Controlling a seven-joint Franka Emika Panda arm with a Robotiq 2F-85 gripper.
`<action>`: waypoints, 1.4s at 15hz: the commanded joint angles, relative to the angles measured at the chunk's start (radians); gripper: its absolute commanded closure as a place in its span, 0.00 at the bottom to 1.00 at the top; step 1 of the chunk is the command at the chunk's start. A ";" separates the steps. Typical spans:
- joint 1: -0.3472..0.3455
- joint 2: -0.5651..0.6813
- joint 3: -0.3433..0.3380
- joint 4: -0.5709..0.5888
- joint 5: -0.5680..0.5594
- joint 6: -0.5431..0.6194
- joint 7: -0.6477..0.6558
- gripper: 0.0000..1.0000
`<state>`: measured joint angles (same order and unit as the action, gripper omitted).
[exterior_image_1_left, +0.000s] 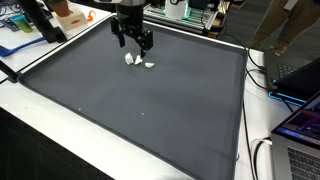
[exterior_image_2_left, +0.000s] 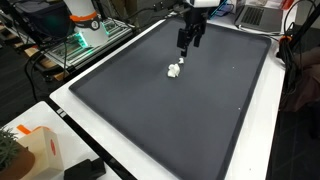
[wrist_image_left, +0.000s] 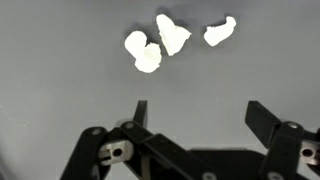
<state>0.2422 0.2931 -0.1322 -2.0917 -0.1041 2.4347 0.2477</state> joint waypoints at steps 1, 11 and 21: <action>-0.048 0.003 0.050 0.013 -0.019 -0.011 0.015 0.00; -0.134 0.167 0.087 0.308 0.040 -0.368 -0.029 0.00; -0.198 0.389 0.110 0.665 0.114 -0.761 -0.101 0.00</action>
<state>0.0753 0.5938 -0.0418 -1.5541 -0.0225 1.7855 0.1731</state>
